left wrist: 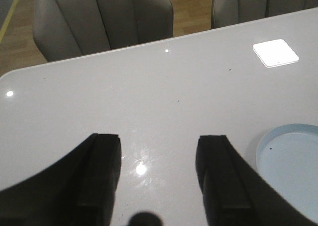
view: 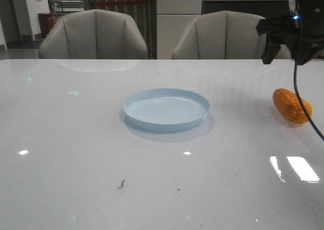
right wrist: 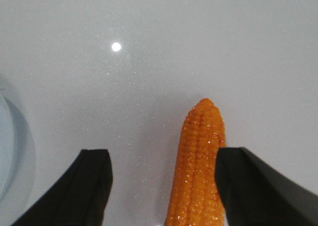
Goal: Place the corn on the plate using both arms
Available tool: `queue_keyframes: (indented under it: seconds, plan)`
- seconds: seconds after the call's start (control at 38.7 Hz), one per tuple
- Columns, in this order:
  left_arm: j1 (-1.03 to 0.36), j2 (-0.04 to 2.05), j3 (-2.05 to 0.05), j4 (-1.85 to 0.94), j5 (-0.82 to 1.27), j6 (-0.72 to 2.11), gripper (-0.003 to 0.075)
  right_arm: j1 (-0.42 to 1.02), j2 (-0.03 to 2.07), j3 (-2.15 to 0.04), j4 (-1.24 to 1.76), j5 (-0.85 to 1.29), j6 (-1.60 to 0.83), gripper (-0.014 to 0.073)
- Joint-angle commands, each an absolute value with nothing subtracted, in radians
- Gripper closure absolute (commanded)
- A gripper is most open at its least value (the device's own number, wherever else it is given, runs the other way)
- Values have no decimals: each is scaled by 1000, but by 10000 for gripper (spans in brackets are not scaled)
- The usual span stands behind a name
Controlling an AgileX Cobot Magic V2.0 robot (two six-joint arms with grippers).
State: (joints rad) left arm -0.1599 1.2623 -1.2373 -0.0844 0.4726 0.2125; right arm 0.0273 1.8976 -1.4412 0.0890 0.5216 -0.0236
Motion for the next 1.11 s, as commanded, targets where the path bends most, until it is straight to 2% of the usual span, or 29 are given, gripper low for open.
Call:
queue_keyframes:
  seconds: [0.0, 0.28, 0.72, 0.8, 0.98, 1.08]
  plan:
    - [-157, 1102, -1136, -83, 329, 214, 311, 9, 1894, -1499, 61, 519, -24, 42]
    - [-157, 860, -1005, -83, 291, 214, 311, -14, 1946, -1513, 46, 608, -23, 42]
    - [-157, 785, -1005, -83, 286, 214, 311, -14, 2001, -1513, 46, 619, -23, 47]
    - [-157, 785, -1005, -83, 286, 214, 311, -14, 2001, -1513, 46, 619, -23, 83]
    - [-157, 785, -1005, -83, 286, 214, 311, -13, 2001, -1523, 46, 608, -24, 284]
    - [-157, 785, -1005, -83, 286, 214, 311, -5, 2001, -1566, 46, 609, -29, 306]
